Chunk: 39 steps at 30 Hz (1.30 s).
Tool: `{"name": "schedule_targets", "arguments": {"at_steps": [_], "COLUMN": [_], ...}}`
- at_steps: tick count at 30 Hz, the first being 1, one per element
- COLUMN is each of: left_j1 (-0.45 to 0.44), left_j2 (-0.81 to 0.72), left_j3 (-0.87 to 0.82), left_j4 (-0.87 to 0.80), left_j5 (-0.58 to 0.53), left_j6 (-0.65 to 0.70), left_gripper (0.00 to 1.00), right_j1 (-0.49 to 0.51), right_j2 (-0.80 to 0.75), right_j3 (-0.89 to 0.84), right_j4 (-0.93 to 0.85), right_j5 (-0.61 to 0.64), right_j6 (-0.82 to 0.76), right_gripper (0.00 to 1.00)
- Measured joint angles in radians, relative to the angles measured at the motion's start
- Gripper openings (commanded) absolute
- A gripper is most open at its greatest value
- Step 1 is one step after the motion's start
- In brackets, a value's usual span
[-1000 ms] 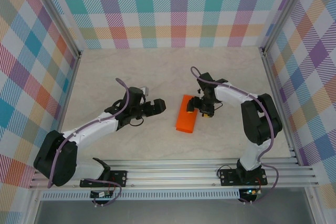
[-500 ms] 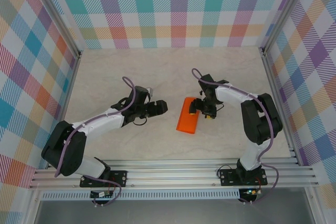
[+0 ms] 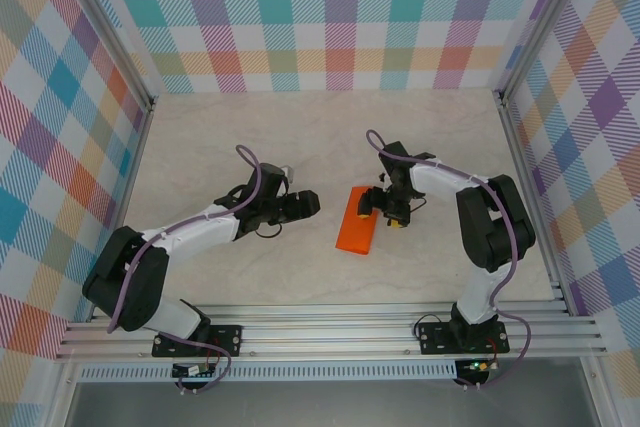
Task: Fold a paper plane with a square sheet of paper (pick it up from the middle)
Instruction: Fold a square sheet of paper at the center of the table.
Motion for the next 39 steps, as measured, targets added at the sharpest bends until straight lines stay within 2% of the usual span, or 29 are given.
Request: {"name": "schedule_targets", "arguments": {"at_steps": [27, 39], "left_j1": [0.0, 0.0], "left_j2": [0.004, 0.027], "left_j3": [0.0, 0.013], "left_j4": [0.004, 0.026], "left_j5": [0.021, 0.03], "left_j6": [0.0, 0.0], "left_gripper": [0.64, 0.63], "right_j1": [-0.001, 0.033], "right_j2": [0.065, 0.089], "right_j3": [0.072, 0.115], "right_j4": [-0.061, -0.109], "right_j5": [-0.012, 0.067], "right_j6": [0.011, 0.01], "right_gripper": [0.81, 0.82]}}
